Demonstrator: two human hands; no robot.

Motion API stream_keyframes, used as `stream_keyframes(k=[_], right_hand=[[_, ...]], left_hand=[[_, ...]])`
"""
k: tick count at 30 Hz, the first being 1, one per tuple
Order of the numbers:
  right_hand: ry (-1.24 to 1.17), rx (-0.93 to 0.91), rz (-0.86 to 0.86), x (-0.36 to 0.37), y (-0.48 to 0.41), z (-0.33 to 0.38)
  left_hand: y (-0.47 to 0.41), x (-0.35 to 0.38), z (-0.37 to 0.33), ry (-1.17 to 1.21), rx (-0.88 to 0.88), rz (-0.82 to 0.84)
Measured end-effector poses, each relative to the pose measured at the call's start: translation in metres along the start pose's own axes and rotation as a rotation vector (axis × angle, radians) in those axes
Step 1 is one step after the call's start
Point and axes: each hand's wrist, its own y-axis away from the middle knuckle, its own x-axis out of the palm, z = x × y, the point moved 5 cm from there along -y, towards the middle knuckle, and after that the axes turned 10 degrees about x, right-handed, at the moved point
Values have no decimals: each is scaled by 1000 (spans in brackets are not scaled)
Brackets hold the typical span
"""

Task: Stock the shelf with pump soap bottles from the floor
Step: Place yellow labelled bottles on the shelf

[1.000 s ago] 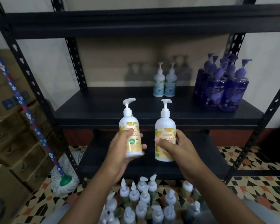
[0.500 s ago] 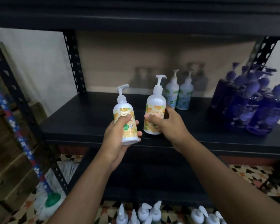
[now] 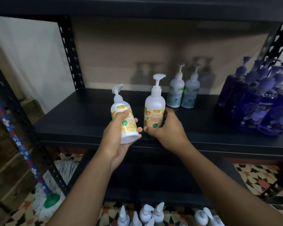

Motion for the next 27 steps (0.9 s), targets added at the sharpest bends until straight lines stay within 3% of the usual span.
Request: stream_keyframes(k=[11, 27], right_hand=[[110, 101, -100, 13, -71, 15], [196, 22, -209, 31, -135, 19]], left_hand=[[-6, -1, 1, 56, -9, -4], [-8, -2, 2, 61, -10, 21]])
